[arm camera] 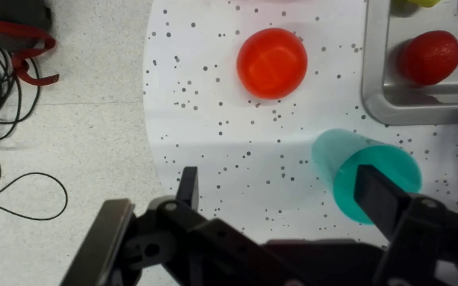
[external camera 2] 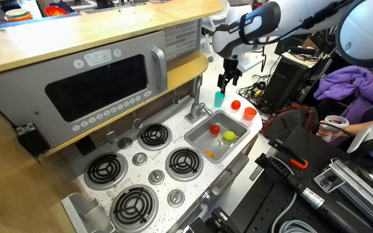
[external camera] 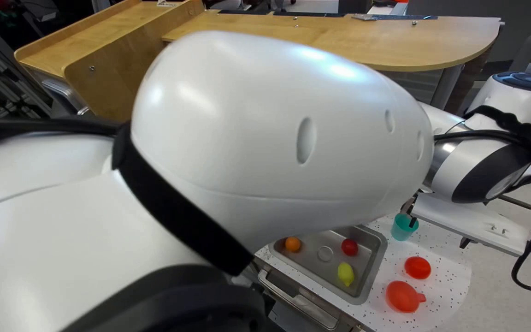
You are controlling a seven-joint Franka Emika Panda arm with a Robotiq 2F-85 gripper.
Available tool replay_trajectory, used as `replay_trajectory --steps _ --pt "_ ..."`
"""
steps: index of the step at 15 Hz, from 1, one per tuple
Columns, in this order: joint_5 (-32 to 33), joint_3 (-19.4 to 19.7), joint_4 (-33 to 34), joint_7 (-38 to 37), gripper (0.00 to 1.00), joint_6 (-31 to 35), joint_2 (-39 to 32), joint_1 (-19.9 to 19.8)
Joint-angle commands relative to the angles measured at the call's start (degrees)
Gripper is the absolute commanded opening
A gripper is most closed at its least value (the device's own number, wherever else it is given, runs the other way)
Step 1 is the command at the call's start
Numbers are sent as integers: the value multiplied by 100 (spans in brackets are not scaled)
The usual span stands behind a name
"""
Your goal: Put the light blue cup inside the orange mug
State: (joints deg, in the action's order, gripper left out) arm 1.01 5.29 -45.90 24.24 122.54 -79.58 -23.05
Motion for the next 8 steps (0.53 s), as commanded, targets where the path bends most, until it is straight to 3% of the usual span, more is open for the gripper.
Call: replay_trajectory --steps 1,4,8 --pt "155 23 599 -39 100 -257 -399 40" --pt "161 18 731 -50 100 -300 -538 84" --pt "229 66 926 -79 56 -370 -713 142"
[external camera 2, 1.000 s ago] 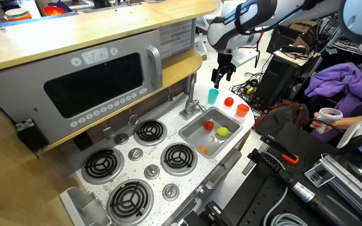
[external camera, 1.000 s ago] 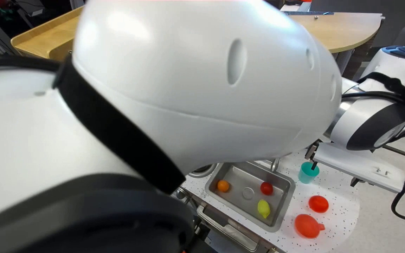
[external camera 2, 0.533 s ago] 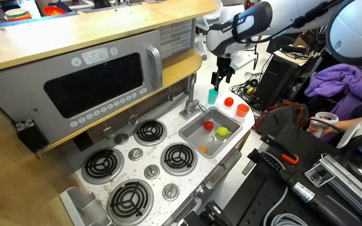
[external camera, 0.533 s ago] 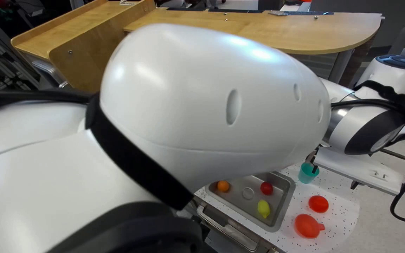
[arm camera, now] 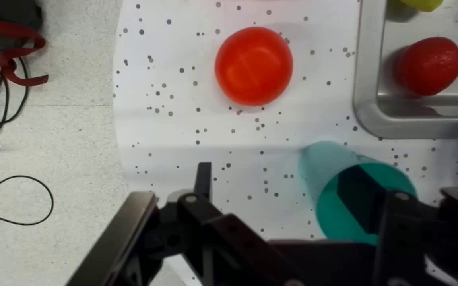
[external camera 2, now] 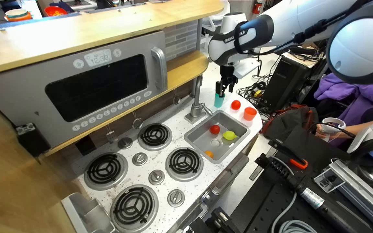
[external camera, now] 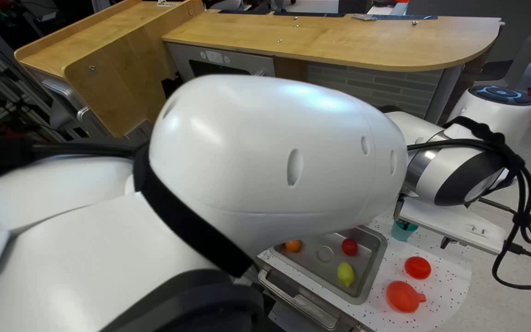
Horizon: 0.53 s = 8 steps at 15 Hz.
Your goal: Put the light blue cup inside the orange mug
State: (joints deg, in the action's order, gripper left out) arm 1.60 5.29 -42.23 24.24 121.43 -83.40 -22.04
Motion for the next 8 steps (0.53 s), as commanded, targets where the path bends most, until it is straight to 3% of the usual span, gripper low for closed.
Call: replay_trajectory --steps 1,8 --pt "224 50 111 -64 49 -91 -50 69" --pt "243 -49 461 56 0 -294 -50 152"
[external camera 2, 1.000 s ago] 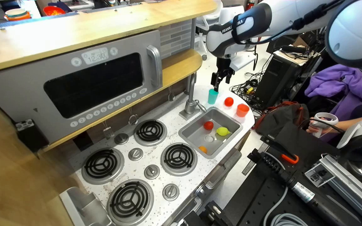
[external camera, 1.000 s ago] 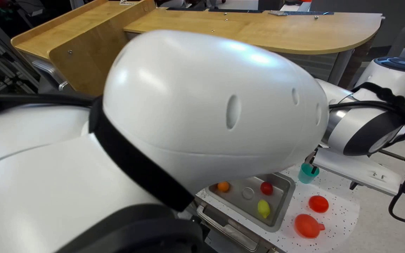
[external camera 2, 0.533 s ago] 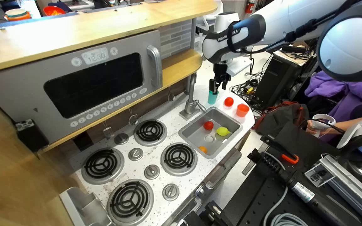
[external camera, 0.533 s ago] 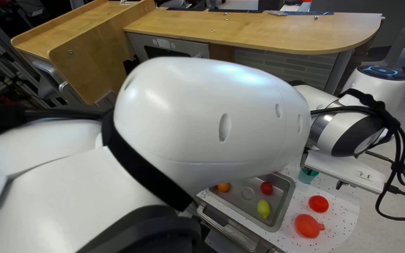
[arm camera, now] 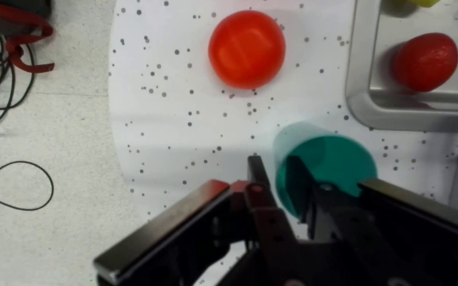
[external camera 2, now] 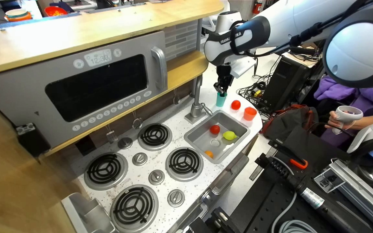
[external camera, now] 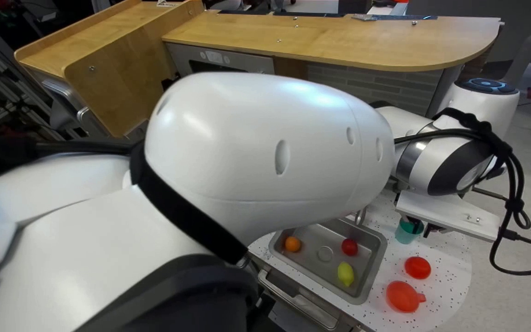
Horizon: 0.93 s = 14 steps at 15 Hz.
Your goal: Put the light blue cup inside the orange mug
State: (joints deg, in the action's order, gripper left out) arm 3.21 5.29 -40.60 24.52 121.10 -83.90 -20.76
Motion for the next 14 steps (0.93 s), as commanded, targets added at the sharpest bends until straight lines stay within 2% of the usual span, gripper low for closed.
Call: replay_trajectory --steps 1,6,11,14 --pt "60 -65 359 17 0 -280 2 27" --pt "-71 9 40 -116 1 -361 322 -69" --pt "-180 -132 -461 82 1 51 953 -375" --pt "-170 -150 -1152 146 1 217 1420 -457"
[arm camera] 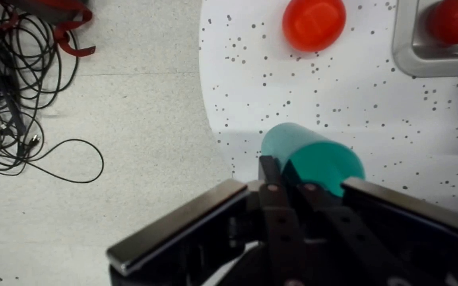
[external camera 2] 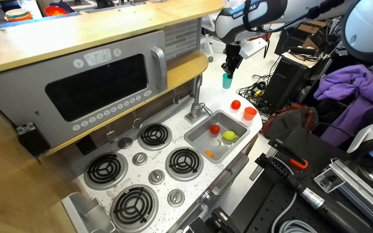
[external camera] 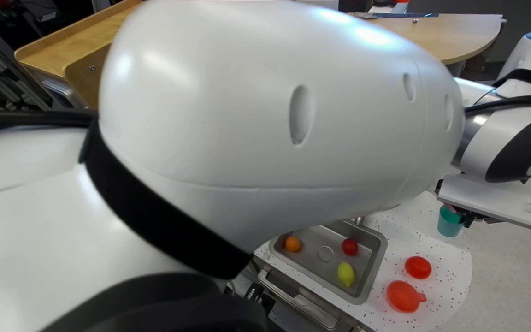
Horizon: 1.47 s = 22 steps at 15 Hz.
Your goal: Put the light blue cup inside the orange mug
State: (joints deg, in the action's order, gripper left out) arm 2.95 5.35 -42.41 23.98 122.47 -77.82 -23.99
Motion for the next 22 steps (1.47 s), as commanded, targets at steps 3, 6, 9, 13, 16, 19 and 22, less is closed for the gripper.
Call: replay_trajectory --steps 3,6,9,13,16,19,22 --pt "-150 -169 -1708 237 1 73 1290 -191" --pt "-149 -159 -2412 246 1 56 1843 -239" --pt "-140 -152 -3157 298 1 74 2379 -273" --pt "-91 -119 -4202 436 1 207 2972 -312" --pt "-36 -15 -4980 561 1 403 3336 -310" --pt "130 130 -5759 643 1 1021 3584 -265" --pt "295 199 -6111 783 1 1711 3521 -235"
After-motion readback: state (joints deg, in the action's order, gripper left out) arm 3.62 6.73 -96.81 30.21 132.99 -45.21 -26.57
